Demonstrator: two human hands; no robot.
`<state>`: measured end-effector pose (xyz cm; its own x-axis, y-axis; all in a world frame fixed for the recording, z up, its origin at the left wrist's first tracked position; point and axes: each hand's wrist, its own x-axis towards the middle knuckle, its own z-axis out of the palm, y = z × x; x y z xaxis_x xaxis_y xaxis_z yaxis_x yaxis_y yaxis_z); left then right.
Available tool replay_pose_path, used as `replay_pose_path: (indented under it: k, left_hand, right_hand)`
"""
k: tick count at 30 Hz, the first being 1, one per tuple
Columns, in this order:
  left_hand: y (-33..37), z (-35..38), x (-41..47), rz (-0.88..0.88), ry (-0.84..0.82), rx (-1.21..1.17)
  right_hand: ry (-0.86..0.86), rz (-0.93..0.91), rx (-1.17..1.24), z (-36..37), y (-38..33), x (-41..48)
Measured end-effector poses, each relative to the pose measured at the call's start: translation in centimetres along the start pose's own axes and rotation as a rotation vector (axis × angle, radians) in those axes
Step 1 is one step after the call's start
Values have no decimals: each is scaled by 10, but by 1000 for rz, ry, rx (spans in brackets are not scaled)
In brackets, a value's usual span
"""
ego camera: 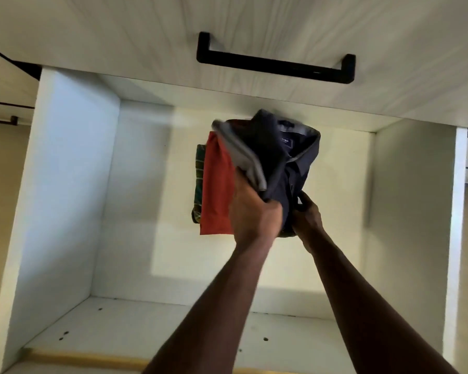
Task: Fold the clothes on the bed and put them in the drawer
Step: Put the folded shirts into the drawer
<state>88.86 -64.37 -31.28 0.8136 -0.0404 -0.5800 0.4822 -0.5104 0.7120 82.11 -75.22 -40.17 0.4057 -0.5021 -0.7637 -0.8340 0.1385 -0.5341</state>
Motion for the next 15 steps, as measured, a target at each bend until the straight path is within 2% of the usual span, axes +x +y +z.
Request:
replay_pose_path:
  k: [1, 4, 5, 6, 8, 11, 13, 15]
  left_hand:
    - [1, -9, 5, -57, 38, -34]
    - [7, -38, 16, -185, 56, -328]
    - [10, -47, 17, -208, 14, -423]
    - [14, -61, 18, -209, -25, -489]
    - [21, -87, 15, -174, -102, -594]
    - [17, -135, 17, -133, -161, -781]
    - [2, -167, 32, -167, -159, -836]
    - [-23, -201, 62, -218, -58, -782]
  right_hand:
    - [44, -7, 23, 2, -2, -4]
    - [355, -95, 137, 2, -10, -20]
    - [397, -117, 251, 2, -16, -31]
    - [369, -130, 363, 4, -24, -43]
    - [169, -98, 577, 7, -44, -68]
    - [-340, -66, 918, 23, -77, -98]
    - [-473, -70, 967, 43, -97, -109]
    - [-506, -49, 917, 77, -113, -104]
